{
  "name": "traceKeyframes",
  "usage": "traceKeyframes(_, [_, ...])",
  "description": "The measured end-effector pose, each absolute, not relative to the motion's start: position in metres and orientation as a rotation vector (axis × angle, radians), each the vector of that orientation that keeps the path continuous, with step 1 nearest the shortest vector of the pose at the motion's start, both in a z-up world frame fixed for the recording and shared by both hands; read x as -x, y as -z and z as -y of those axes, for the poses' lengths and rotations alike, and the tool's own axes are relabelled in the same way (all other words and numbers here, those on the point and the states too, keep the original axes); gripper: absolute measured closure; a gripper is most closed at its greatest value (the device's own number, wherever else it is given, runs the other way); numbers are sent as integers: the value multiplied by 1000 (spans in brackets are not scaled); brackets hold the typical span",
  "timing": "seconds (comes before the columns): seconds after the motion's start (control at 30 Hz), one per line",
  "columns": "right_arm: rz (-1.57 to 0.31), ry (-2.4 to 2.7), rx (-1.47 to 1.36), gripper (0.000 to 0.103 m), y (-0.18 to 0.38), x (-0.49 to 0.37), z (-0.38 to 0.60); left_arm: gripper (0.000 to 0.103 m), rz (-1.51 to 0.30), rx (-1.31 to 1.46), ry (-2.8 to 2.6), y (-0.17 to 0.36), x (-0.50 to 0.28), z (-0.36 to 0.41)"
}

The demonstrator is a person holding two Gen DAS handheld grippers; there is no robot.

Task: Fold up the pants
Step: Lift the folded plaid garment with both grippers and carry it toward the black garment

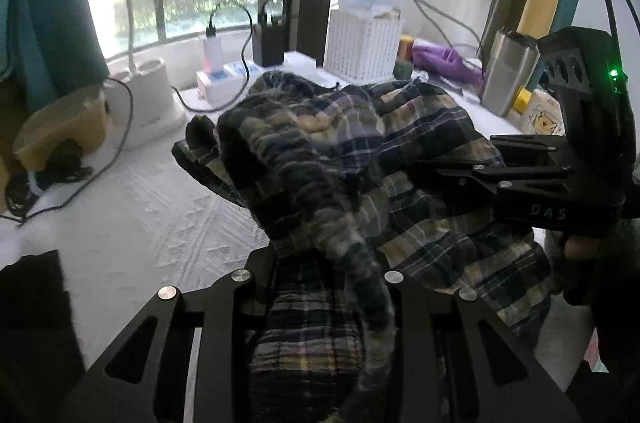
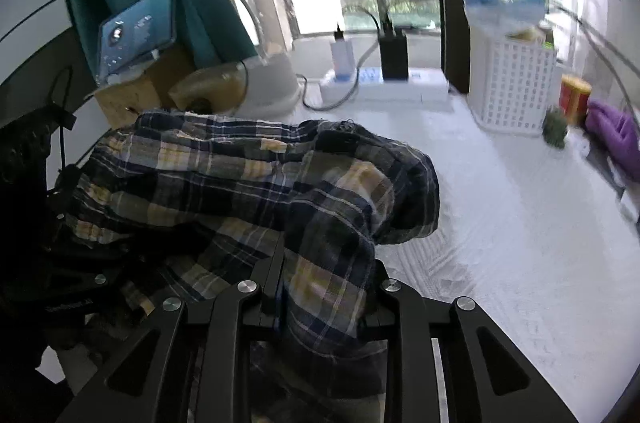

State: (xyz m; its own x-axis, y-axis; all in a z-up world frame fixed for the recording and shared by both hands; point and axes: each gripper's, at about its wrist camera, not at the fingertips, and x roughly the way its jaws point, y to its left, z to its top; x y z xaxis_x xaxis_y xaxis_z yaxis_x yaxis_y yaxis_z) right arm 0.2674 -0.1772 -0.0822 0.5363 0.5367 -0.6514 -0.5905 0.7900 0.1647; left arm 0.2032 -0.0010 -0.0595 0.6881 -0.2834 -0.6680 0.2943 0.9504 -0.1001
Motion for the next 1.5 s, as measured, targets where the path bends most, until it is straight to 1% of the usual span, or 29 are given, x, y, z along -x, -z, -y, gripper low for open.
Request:
traceKeyframes(0.77, [-452,-662,158,77,-13,-155,170,76,-445,-28,285,-9,-100,-15])
traceKeyframes(1.03, [-362,-693,183,77,-40,-119,155,76,-354,-11,240,-27,-62,-40])
traceKeyframes(1.5, [-220,-795,238,77,-80,-67,95,76,-203,1,121,-53,6,-99])
